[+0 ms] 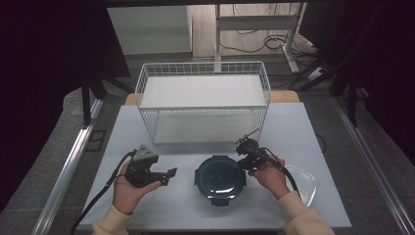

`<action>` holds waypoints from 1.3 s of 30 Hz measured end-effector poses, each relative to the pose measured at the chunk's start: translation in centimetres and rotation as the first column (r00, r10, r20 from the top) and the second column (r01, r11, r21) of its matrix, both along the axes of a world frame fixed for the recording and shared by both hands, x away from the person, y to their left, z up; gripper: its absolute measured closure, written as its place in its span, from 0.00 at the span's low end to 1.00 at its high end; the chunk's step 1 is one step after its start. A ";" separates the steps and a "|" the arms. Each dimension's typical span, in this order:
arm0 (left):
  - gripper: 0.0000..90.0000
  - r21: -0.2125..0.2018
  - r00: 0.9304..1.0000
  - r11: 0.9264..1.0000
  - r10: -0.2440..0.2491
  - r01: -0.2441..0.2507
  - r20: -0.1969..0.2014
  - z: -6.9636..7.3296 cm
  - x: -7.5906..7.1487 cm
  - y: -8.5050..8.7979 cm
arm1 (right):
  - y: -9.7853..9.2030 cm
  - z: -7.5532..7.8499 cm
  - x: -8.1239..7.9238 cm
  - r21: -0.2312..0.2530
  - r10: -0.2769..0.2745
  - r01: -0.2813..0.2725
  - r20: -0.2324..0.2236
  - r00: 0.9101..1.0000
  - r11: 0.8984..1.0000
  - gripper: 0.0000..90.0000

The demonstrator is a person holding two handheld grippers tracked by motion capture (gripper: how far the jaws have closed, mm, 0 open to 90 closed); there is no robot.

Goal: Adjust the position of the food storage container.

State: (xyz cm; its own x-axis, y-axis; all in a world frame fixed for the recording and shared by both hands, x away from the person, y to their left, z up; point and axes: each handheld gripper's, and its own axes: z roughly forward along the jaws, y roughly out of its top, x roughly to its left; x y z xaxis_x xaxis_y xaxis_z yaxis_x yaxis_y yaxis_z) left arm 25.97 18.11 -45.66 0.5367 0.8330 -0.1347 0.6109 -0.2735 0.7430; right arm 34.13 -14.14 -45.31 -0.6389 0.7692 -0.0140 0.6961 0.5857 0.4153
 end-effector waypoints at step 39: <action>0.20 0.002 1.000 1.000 0.005 -0.005 0.002 0.1 0.1 0.3 | 2.2 -2.1 -3.9 0.048 0.015 -0.012 -0.076 0.997 0.999 1.00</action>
State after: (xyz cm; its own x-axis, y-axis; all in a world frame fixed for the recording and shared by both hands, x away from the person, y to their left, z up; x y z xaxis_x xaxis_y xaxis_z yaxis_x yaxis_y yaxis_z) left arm 26.11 18.40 -45.58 0.5324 0.8361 -0.1318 0.6111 -0.2719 0.7434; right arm 30.23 -11.96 -47.39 -0.6471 0.7590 0.0712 0.7188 0.5764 0.3888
